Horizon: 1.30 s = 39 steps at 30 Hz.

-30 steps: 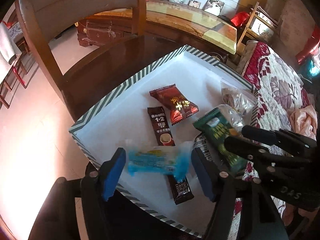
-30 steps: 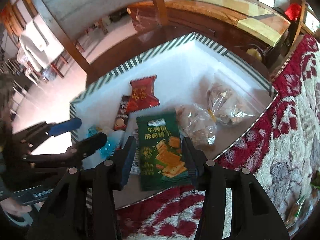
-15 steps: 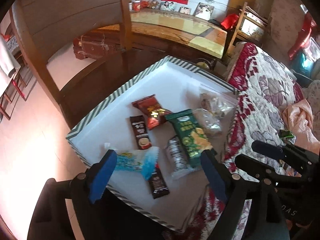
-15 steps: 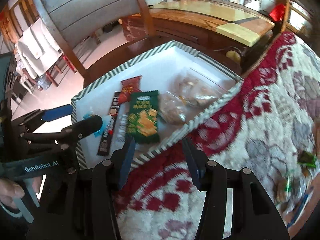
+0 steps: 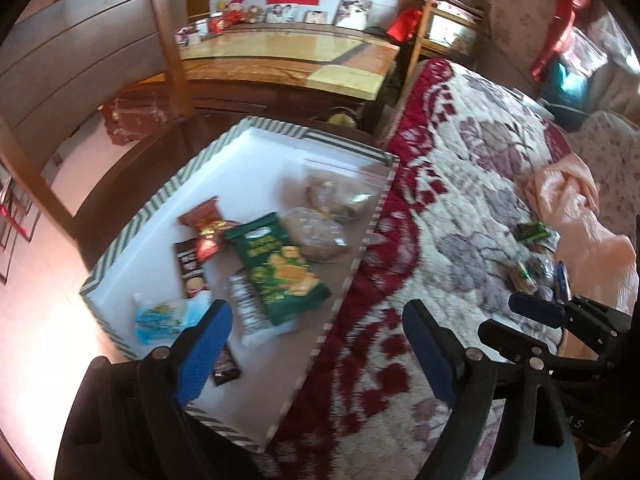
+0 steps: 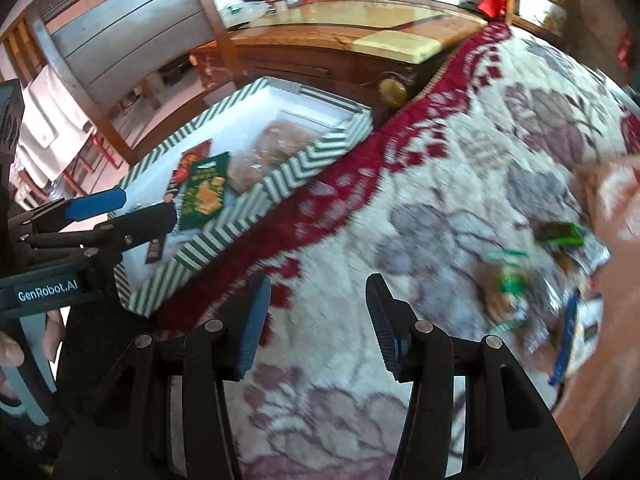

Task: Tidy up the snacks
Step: 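Move both grippers back to the snack pile and grasp the green-labelled bun with left gripper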

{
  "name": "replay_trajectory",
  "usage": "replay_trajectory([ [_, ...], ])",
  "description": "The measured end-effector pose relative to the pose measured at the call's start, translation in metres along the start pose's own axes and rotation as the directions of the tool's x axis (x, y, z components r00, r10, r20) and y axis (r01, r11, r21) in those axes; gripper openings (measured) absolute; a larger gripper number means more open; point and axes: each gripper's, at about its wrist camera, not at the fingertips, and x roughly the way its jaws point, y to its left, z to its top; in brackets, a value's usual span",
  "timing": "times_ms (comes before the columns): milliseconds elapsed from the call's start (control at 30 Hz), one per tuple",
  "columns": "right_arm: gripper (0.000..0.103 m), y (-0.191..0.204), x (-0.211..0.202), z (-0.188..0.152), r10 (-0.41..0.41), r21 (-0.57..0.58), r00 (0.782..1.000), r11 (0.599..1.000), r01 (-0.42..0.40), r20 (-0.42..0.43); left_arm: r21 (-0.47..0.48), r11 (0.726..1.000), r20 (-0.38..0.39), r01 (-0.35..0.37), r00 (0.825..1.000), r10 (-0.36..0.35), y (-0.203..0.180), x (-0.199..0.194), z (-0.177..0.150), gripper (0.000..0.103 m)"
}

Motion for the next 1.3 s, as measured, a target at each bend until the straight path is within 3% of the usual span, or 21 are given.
replay_trajectory([
  [700,0.050,-0.107,-0.043,-0.054,-0.116,0.213,0.993,0.971,0.109,0.019,0.163,0.984,-0.040,0.078,0.997,-0.073,-0.097,0.015,0.003,0.089],
  [1300,0.050,-0.153,-0.048,-0.077,-0.123,0.306,0.992,0.945,0.117,0.000,0.204,0.966,-0.140,0.158,0.982,-0.131,-0.162,0.058,0.011,0.089],
])
